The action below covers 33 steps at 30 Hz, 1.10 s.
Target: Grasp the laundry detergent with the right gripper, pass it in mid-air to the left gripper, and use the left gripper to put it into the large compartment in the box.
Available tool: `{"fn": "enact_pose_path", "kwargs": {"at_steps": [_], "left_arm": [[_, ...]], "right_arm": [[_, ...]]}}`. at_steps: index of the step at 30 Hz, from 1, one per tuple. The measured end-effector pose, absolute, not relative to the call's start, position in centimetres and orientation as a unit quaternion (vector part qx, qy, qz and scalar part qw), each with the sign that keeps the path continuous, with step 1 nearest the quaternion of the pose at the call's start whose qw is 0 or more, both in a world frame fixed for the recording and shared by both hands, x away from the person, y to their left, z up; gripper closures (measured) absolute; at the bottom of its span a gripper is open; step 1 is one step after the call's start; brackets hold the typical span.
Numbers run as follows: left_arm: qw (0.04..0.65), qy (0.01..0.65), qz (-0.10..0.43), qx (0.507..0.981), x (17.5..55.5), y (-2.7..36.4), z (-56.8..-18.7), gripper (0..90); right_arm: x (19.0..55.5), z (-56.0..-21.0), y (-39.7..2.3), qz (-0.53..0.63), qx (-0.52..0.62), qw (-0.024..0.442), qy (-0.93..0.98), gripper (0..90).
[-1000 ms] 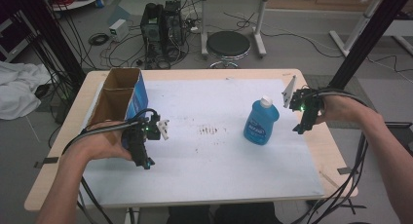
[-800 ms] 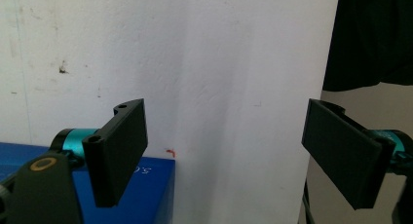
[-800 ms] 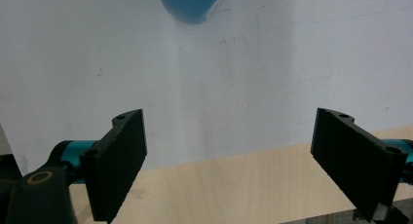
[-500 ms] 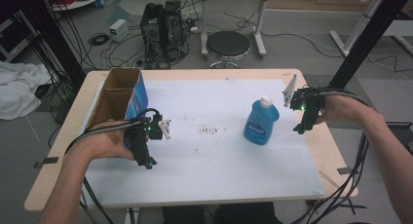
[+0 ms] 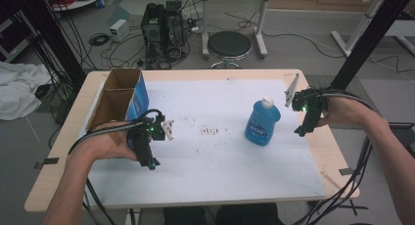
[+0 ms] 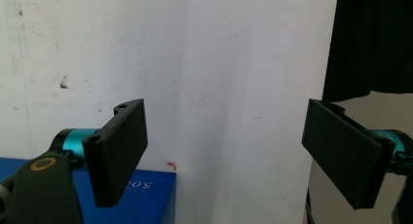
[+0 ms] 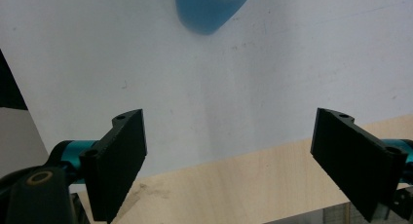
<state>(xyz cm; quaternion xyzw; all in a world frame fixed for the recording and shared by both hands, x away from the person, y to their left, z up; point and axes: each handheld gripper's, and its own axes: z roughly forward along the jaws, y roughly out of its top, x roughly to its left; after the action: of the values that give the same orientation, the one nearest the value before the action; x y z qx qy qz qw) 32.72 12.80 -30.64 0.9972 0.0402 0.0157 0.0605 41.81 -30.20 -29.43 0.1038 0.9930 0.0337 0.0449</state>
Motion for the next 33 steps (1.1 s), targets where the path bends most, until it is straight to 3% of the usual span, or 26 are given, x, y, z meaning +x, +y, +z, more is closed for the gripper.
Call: {"fn": "enact_pose_path", "kwargs": {"at_steps": [33], "left_arm": [[0.066, 0.044, 0.015, 0.997, 32.6, 13.1, -30.9, 16.9]], "right_arm": [[40.3, -29.6, -27.4, 0.079, 0.285, 0.016, 0.955, 12.3]]}}
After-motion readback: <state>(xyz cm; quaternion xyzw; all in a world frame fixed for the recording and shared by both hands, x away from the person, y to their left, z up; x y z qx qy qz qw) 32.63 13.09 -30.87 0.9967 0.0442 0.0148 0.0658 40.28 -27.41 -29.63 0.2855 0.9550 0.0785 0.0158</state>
